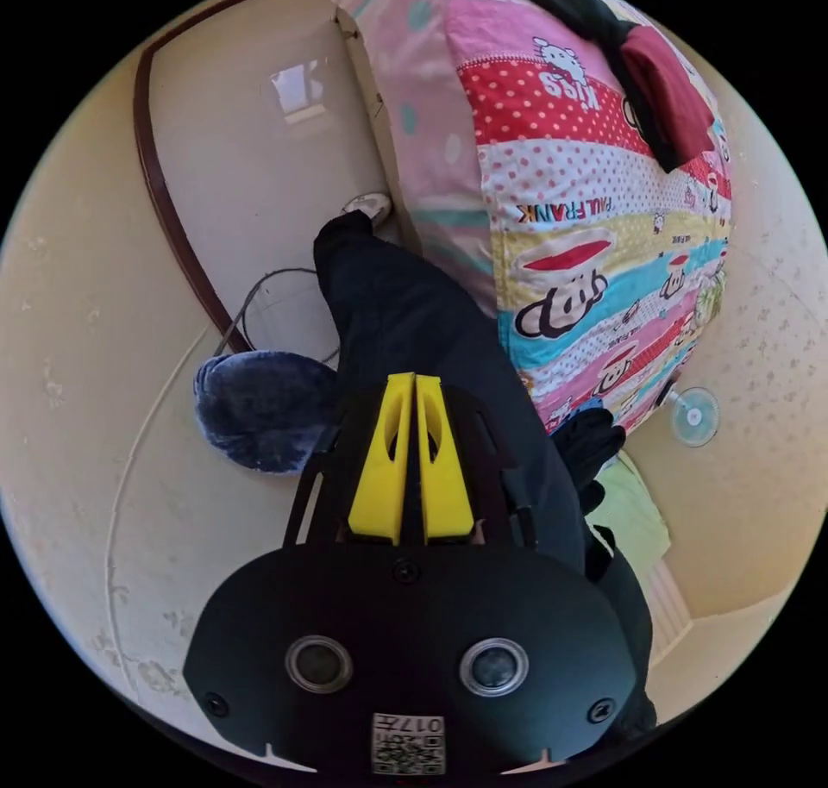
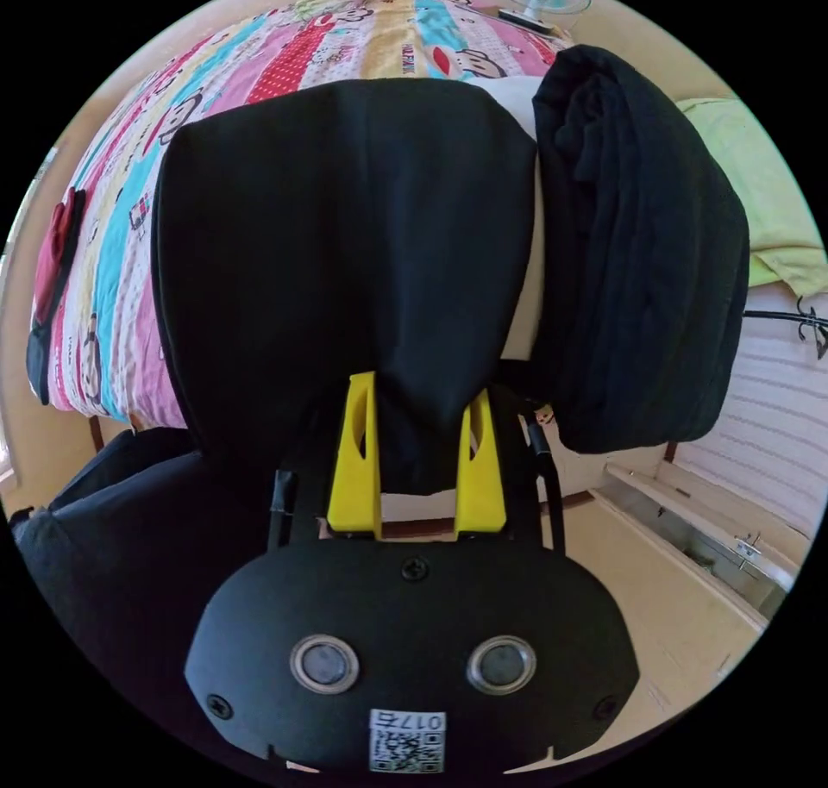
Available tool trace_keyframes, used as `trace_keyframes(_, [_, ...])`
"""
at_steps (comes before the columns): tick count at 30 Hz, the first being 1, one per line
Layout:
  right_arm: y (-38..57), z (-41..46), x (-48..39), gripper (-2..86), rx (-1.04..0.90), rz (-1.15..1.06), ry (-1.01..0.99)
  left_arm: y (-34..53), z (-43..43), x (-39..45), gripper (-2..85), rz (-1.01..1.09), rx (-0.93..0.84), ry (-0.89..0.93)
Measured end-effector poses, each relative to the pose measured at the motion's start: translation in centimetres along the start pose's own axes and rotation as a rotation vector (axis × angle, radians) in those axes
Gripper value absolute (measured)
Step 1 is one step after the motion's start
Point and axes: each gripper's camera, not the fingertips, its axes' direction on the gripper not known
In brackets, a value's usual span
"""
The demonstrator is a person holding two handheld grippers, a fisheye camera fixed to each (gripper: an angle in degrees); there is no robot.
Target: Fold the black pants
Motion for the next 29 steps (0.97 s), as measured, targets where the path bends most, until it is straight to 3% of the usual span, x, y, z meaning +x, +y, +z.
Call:
trace_keyframes(4, [-0.3, 2.0, -2.9, 12.5, 0.048, 0.113, 0.051, -2.5, -4.2, 2.6, -1.0, 0.036, 0.066, 0.028])
trace_keyframes(10, [-4.2, 4.0, -3.3, 12.2, -0.175, 0.437, -0.091, -7.4, -7.6, 9.1, -0.9, 0.192, -0.006, 0.027])
trace_keyframes(13, [-5.3, 4.3, -6.7, 12.2, -0.255, 0.470, 0.029, -9.9, -9.0, 11.6, -0.8, 0.247, -0.059, -0.014])
trace_keyframes(16, [-5.1, 3.7, -11.1, 12.8, -0.217, 0.493, 0.076, -12.7, -11.8, 13.3, -0.3, 0.298, -0.058, -0.017])
trace_keyframes(22, [-0.9, 5.0, -19.2, 11.9, -0.260, 0.643, 0.022, -16.9, -17.6, 14.8, 6.6, 0.344, -0.011, -0.030])
trace_keyframes(26, [4.7, 6.7, -23.8, 12.5, -0.326, 0.826, -0.072, -20.0, -22.3, 15.8, 9.9, 0.350, 0.108, -0.083])
trace_keyframes(29, [8.5, 7.1, -26.7, 12.4, -0.371, 0.874, -0.038, -23.0, -26.1, 17.6, 11.4, 0.376, 0.201, -0.123])
